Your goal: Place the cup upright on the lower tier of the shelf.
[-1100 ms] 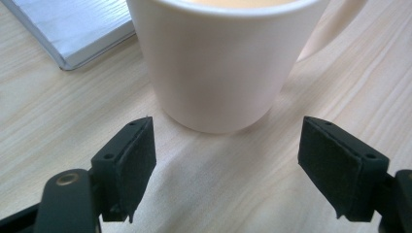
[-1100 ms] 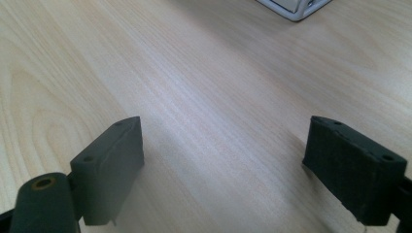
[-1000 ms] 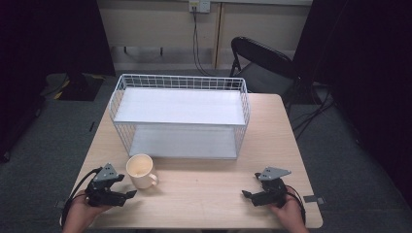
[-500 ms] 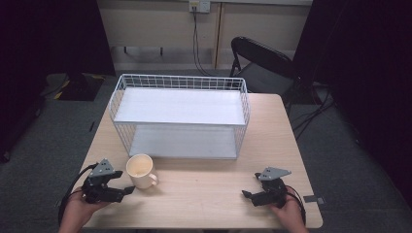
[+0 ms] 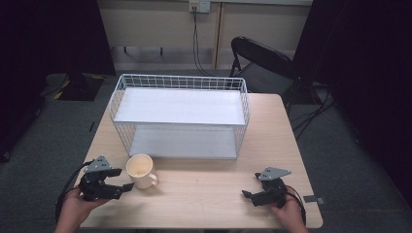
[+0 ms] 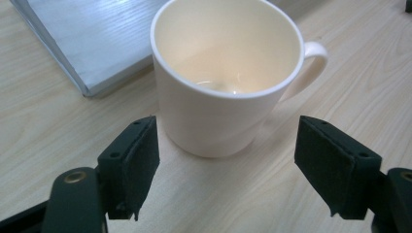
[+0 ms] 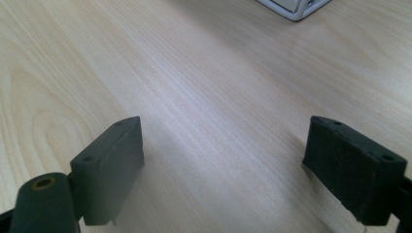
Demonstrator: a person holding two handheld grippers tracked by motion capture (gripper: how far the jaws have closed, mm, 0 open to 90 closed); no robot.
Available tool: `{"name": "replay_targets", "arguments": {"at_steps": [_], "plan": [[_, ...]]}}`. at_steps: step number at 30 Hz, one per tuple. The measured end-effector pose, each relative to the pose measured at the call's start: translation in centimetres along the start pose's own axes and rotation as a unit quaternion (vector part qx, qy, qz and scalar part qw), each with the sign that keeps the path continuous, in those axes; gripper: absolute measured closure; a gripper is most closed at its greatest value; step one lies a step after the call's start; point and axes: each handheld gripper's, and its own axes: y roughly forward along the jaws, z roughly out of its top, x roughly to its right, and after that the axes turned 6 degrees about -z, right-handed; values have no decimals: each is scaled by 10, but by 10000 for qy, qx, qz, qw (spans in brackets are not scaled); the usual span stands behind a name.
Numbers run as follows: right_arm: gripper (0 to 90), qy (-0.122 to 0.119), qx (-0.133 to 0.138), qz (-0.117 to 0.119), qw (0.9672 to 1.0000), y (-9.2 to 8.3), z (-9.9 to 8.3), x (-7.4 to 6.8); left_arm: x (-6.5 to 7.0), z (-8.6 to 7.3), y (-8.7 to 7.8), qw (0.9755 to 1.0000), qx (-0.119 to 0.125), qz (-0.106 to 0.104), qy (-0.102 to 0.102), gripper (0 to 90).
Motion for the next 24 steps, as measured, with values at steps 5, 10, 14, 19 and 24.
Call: {"name": "replay_targets", "arguments": {"at_steps": [5,10,14,19,24], "plan": [[135,0,-1,3,10000,0,0,0,0,2,-2,10000,30,-40,-22,242],[135,1,0,0,10000,0,0,0,0,5,-5,9999,97,-37,-11,246],[135,1,0,1,10000,0,0,0,0,7,-8,9999,152,-20,-11,248],[135,0,1,0,10000,0,0,0,0,9,-12,9998,199,-22,-36,248],[135,-2,0,0,10000,0,0,0,1,12,-15,9997,241,-38,-64,250]]}}
